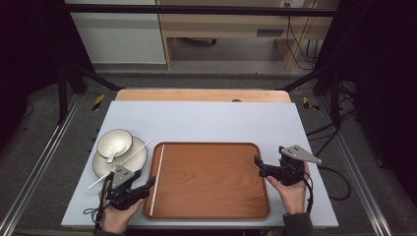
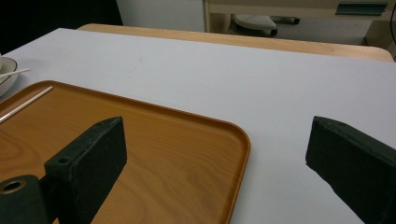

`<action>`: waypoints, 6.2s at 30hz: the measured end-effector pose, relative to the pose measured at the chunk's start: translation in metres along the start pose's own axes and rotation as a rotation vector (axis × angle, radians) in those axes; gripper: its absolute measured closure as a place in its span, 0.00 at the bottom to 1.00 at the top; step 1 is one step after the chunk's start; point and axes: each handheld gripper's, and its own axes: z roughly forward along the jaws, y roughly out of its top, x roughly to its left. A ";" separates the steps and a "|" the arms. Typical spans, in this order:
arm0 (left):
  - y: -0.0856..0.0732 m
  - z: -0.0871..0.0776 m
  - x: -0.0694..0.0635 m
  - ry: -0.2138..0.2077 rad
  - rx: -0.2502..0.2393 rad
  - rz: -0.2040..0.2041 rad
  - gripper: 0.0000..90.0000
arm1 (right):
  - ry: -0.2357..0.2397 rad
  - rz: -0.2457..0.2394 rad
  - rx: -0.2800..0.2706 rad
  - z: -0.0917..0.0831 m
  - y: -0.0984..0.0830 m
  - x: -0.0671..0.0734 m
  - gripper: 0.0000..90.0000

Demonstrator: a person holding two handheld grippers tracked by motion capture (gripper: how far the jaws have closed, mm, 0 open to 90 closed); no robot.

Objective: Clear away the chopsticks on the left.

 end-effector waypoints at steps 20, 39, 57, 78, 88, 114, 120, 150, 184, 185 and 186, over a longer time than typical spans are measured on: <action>-0.020 -0.012 0.050 -0.063 0.021 0.115 0.35 | 0.018 -0.012 0.016 0.006 -0.002 0.003 0.06; -0.020 -0.019 0.096 0.008 0.056 0.097 0.45 | 0.021 -0.025 0.025 0.008 -0.003 0.004 0.06; -0.013 0.003 0.120 0.018 0.144 0.124 0.69 | 0.016 -0.026 0.039 0.011 -0.005 0.006 0.07; -0.014 0.008 0.113 -0.029 0.164 0.113 0.92 | 0.013 -0.044 0.055 0.015 -0.006 0.008 0.07; -0.014 0.007 0.107 -0.029 0.170 0.105 0.93 | 0.013 -0.043 0.055 0.015 -0.006 0.008 0.07; -0.003 -0.011 0.058 -0.010 0.070 0.053 0.93 | 0.013 -0.037 0.048 0.013 -0.005 0.006 0.06; -0.001 -0.012 0.046 0.011 0.032 0.021 0.93 | 0.013 -0.040 0.048 0.013 -0.005 0.007 0.06; 0.013 -0.003 -0.014 0.120 -0.076 -0.102 0.93 | 0.016 -0.028 0.040 0.011 -0.005 0.007 0.06; -0.022 0.023 -0.049 0.177 -0.117 -0.283 0.93 | 0.020 -0.029 0.047 0.014 -0.006 0.009 0.07; -0.024 0.025 -0.049 0.179 -0.107 -0.285 0.93 | 0.021 -0.030 0.047 0.014 -0.006 0.009 0.07; -0.025 0.027 -0.048 0.181 -0.104 -0.291 0.93 | 0.019 -0.032 0.050 0.014 -0.006 0.009 0.07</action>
